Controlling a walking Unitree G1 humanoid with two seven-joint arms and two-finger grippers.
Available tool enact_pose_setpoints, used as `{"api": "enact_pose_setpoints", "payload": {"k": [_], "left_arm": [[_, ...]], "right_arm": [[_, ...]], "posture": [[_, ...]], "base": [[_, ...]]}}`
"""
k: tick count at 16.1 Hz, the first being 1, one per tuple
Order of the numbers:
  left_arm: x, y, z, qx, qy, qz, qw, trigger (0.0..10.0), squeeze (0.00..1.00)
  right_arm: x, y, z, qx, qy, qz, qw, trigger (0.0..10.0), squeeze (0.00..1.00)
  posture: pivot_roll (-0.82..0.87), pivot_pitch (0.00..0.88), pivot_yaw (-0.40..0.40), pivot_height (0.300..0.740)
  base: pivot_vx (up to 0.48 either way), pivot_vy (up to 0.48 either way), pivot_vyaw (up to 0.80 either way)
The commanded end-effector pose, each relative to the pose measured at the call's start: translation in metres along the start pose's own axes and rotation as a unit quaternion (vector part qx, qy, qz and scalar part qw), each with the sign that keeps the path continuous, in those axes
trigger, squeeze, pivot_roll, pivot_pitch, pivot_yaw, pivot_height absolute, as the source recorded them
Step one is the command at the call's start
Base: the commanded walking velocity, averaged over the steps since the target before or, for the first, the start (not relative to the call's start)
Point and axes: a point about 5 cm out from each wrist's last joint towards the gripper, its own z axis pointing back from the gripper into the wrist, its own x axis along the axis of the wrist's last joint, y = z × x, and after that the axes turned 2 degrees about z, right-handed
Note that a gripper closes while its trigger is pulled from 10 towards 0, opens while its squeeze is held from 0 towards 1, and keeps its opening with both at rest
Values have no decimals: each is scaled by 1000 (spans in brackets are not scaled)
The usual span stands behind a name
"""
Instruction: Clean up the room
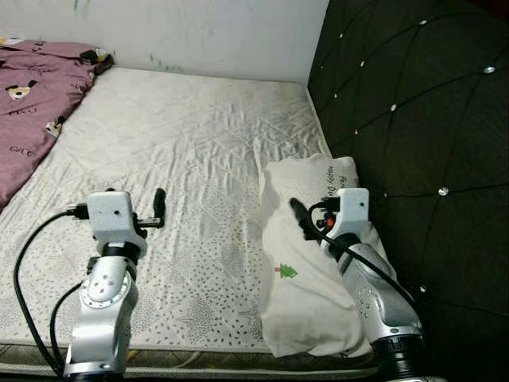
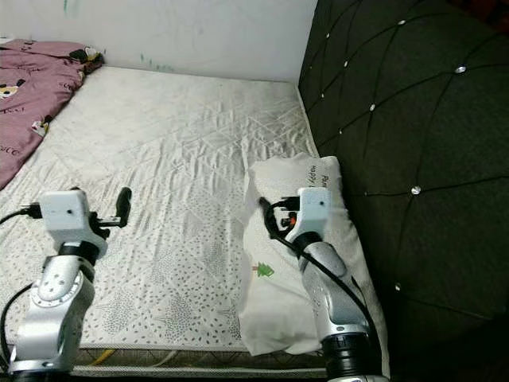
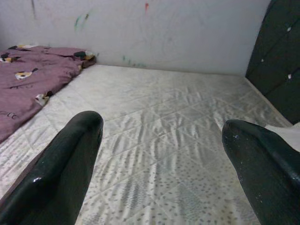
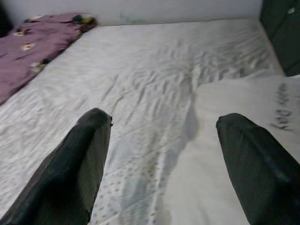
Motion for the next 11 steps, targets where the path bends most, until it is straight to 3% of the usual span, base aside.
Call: {"api": "enact_pose_setpoints", "payload": {"k": [1,2,4,5,6,7,9,11], "left_arm": [[-3,1,4,-6,-2,5,1000,10000,0],[-10,6,9,5,2,12,1000,10000,0],[-17,8,14,14,14,3,1000,10000,0],[-18,8,16,21,12,-18,1000,10000,0],[-17,5,16,23,8,-22,999,10000,0],[-16,1,13,25,0,-23,999,10000,0],[-14,-6,9,19,-3,-8,1000,10000,0],[-11,-11,7,9,-9,-11,1000,10000,0]], "right_arm": [[2,-4,5,5,-4,0,1000,10000,0],[-4,-9,7,-16,11,19,1000,10000,0],[-7,-14,11,-55,0,102,993,10000,0],[-8,-14,15,-58,-22,102,993,10000,0],[-11,-18,18,-84,-11,100,991,10000,0],[-13,-18,20,-67,-2,49,997,10000,0],[-9,-15,17,-66,-15,55,996,10000,0],[-10,-14,13,-75,-9,34,997,10000,0]], "posture": [[59,37,-66,740],[56,40,-65,740],[49,45,-62,740],[47,47,-62,740],[46,49,-61,740],[41,54,-59,740],[37,55,-55,740],[38,57,-51,740]], "base": [[0,0,0],[0,0,0],[0,0,0],[0,0,0],[0,0,0],[0,0,0],[0,0,0],[0,0,0]]}}
